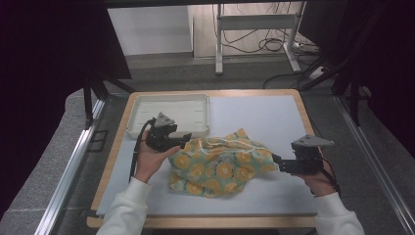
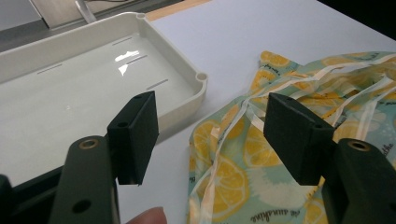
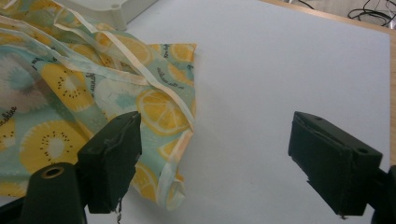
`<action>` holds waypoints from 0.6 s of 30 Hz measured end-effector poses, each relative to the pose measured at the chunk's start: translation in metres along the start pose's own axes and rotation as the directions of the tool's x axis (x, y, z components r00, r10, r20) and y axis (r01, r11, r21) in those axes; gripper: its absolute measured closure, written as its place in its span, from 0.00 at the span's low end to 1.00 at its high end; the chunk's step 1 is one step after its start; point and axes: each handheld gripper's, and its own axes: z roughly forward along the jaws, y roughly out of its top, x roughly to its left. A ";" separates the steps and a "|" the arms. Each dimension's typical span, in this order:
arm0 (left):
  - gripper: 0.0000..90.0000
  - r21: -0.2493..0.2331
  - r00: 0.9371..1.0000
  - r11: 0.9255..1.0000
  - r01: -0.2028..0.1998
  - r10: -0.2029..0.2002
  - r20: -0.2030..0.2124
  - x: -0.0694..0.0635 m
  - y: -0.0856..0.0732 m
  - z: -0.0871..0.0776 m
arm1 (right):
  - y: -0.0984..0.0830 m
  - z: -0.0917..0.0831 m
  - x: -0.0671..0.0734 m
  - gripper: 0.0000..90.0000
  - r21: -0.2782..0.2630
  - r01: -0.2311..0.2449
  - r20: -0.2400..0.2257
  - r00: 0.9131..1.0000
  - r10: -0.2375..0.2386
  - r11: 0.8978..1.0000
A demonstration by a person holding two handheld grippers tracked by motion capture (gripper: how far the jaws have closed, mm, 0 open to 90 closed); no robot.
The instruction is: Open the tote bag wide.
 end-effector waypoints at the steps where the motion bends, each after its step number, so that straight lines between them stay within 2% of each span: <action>1: 0.40 0.004 1.000 1.000 -0.002 0.002 0.000 0.000 0.000 0.002 | 0.000 0.000 0.000 0.19 0.000 0.000 0.001 1.000 0.000 1.000; 9: 0.41 0.028 1.000 1.000 -0.002 0.001 0.013 0.002 0.001 0.012 | 0.000 0.000 0.000 0.19 0.000 -0.005 0.004 1.000 0.005 1.000; 18: 0.43 0.058 0.999 0.998 -0.025 0.024 0.025 0.006 0.001 0.028 | 0.000 0.002 -0.001 0.19 0.006 -0.007 0.007 1.000 0.007 1.000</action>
